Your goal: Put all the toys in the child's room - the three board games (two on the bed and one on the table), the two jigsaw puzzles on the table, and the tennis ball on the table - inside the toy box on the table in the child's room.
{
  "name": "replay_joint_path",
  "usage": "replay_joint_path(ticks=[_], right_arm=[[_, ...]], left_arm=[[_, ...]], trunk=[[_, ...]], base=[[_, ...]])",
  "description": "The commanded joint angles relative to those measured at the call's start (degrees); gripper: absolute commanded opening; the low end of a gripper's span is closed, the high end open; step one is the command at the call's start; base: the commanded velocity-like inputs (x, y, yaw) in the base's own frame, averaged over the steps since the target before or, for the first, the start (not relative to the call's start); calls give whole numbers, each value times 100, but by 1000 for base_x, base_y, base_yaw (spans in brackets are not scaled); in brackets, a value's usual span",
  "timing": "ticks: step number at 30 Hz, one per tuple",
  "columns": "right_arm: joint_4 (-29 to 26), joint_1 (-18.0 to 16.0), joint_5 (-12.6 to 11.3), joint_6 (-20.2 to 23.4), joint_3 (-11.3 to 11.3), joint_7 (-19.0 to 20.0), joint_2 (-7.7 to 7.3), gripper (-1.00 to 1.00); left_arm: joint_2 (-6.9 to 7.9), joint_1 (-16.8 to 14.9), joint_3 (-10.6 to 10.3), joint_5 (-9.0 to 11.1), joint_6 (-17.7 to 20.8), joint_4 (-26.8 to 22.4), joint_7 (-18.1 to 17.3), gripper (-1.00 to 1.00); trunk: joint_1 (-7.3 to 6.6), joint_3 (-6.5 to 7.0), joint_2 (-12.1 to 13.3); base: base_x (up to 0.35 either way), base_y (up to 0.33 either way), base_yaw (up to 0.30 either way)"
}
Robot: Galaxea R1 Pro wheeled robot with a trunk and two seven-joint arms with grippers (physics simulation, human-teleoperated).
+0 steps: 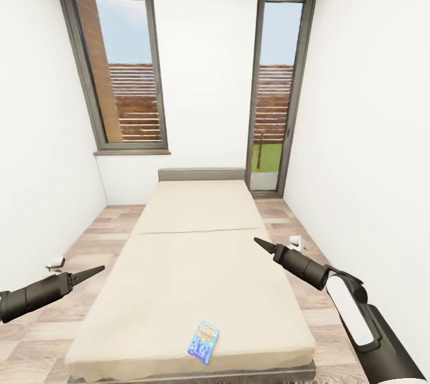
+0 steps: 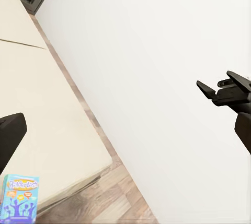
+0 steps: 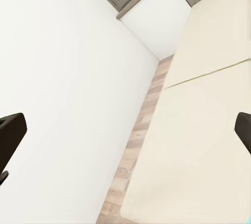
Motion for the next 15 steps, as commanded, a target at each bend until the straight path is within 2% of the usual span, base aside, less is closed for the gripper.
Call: replay_joint_path(ticks=[1,8,15], right_arm=[[1,-4,-25,25,5,-4,-2,100],[4,-4,-23,24,12,-21,1,100],[4,-4,-26,24,20,-30,6,100]], left_arm=[[2,0,2,14,60,3,-15,100],[9,0,2,14,54,3,-23,100],[11,0,4,14,51,3,-21,100]], trunk=[[1,-3,-5],[1,-3,-5],[1,-3,-5]], base=[[-131,268,-227],[-170,253,-235],[-136,113,-63]])
